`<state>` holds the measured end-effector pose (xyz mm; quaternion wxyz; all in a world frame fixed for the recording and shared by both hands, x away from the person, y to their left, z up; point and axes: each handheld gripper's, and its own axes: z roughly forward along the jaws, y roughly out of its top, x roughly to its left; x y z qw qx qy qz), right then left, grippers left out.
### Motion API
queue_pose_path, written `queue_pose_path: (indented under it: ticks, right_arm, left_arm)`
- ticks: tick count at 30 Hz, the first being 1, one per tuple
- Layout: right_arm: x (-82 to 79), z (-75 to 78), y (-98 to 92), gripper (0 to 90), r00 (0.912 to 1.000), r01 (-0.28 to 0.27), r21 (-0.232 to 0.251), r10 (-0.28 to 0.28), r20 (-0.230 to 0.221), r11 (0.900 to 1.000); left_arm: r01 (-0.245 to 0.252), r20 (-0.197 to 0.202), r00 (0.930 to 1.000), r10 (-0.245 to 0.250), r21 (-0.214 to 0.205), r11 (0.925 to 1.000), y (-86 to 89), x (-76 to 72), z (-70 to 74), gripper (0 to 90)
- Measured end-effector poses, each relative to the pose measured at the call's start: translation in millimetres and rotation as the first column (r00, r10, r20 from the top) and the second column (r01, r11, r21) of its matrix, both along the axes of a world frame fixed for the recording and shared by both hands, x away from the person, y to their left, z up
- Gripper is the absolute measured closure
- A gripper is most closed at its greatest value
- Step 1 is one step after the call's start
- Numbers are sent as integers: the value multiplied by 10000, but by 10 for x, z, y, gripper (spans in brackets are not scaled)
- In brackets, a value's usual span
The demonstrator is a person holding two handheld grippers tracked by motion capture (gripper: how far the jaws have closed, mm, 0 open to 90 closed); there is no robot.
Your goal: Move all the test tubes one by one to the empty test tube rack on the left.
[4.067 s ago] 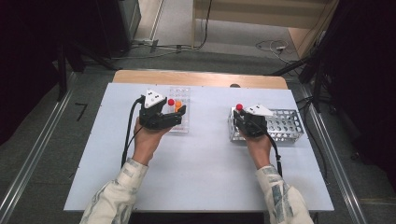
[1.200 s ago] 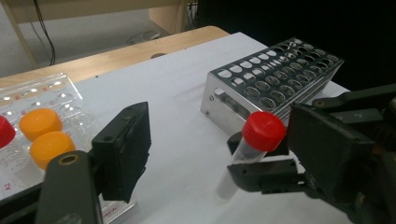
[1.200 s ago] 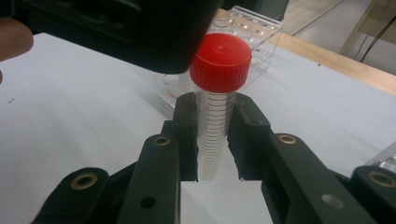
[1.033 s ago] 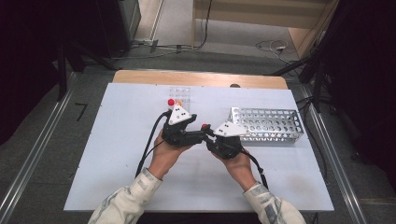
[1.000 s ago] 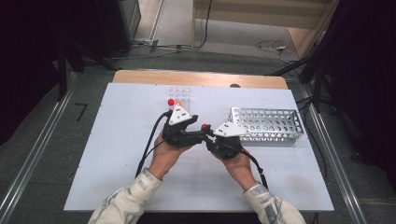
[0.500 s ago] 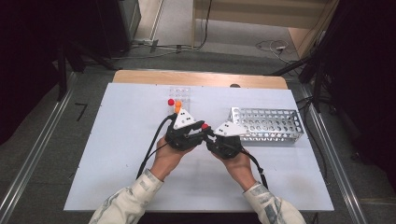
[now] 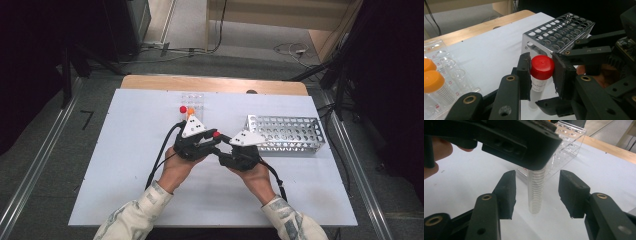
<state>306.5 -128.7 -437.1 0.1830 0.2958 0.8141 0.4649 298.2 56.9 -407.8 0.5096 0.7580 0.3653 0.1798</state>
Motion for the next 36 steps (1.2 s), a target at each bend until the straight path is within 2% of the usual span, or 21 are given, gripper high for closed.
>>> queue_pose_path:
  ticks: [9, 12, 17, 28, 36]
  right_arm:
    - [-3, 30, -94, 366, 10000, 52, -61, -52, -59, 10000]
    - [-9, 38, -134, 341, 9998, 82, 47, -82, -156, 10000]
    - [-49, 42, -191, 312, 9997, -64, -58, 62, -230, 10000]
    - [-70, 43, -359, 299, 9995, 121, -14, -122, -303, 9999]
    - [-70, 62, -512, 298, 9987, 398, 73, -396, -320, 9992]
  left_arm:
    - [-194, 10, 9998, 194, -146, 9997, 126, -55, 50, 690]
    - [-368, 71, 9993, 369, -188, 9991, 203, -72, 84, 690]
    - [-776, 94, 9969, 779, -224, 9967, 368, -83, 118, 691]
    - [-1616, 165, 9865, 1628, -578, 9852, 685, -82, 209, 690]
    - [-1988, 254, 9793, 2010, -712, 9775, 786, -26, 253, 690]
